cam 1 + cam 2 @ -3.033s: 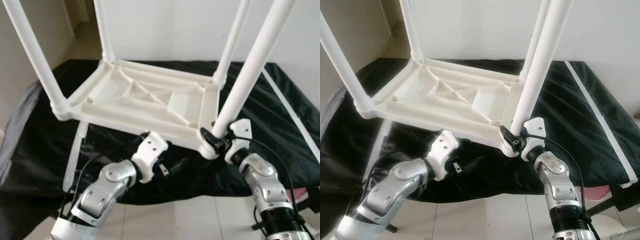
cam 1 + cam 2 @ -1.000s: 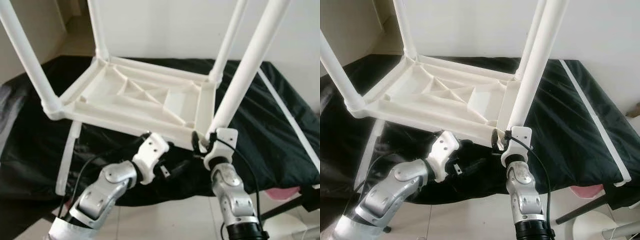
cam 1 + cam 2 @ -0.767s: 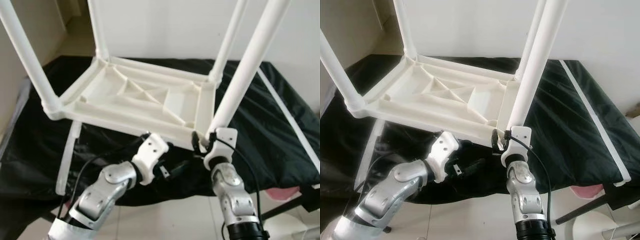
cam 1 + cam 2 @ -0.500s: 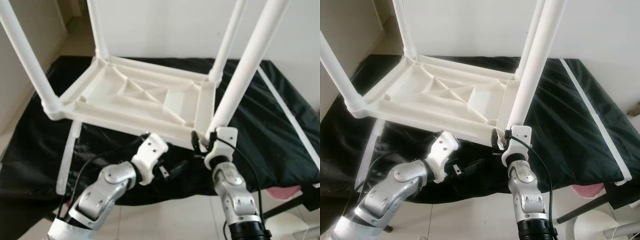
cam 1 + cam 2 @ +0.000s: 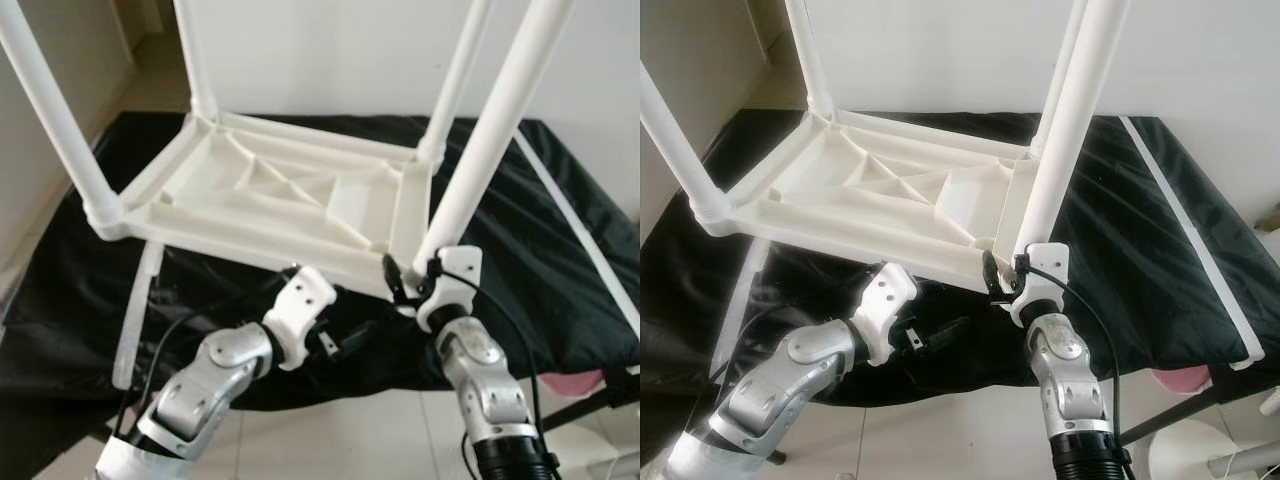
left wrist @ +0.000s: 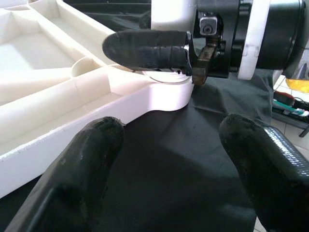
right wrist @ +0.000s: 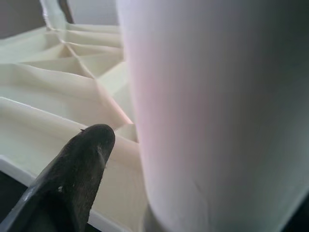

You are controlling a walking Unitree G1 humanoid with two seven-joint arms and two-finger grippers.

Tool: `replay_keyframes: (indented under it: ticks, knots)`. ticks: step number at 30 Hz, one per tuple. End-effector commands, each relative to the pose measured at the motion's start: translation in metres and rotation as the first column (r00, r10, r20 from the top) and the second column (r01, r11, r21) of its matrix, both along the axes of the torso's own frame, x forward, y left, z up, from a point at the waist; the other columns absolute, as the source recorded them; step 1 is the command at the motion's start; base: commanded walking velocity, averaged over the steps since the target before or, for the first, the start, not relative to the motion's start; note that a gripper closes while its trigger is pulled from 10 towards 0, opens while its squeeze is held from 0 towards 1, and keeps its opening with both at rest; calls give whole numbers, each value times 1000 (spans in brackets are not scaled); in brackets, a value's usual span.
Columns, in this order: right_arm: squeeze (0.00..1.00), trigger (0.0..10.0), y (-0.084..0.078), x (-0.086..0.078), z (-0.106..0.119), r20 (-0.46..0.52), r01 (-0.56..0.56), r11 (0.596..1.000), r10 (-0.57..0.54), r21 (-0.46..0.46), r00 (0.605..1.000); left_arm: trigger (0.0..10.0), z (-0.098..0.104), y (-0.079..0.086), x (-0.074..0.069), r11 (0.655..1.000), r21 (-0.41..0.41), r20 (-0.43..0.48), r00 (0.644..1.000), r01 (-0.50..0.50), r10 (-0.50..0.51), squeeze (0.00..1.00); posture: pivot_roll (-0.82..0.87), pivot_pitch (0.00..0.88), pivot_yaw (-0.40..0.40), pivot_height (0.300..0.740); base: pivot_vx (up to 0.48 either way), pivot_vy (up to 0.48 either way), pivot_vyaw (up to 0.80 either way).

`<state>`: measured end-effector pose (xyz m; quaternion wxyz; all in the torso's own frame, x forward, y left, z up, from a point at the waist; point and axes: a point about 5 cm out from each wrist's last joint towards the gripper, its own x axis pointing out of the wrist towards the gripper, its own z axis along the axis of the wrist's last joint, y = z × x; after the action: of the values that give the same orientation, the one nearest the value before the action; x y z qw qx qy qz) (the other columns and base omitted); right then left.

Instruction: Building children table

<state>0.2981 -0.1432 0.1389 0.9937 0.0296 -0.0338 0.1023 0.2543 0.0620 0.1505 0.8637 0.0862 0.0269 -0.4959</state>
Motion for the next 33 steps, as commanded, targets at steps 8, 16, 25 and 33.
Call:
replay_keyframes:
  ticks: [8,16,25,33]
  knots:
    - [0,10000,-5,2,9,44,-111,993,113,-42,993,10000,2,-2,-4,996,10,-13,996,92,-92,0,59,65,-41,740,0,0,0]
    - [0,10000,-11,5,9,35,-208,973,212,-94,977,10000,1,-5,-8,992,31,-1,993,120,-120,0,85,68,-62,740,0,0,0]
    - [0,10000,-19,14,5,11,-302,940,308,-158,951,10000,1,0,-5,994,50,3,995,100,-100,0,116,75,-65,740,0,0,0]
    - [0,10000,-18,20,5,-4,-357,914,364,-194,932,10000,3,1,-5,993,58,10,995,99,-99,0,141,75,-66,740,0,0,0]
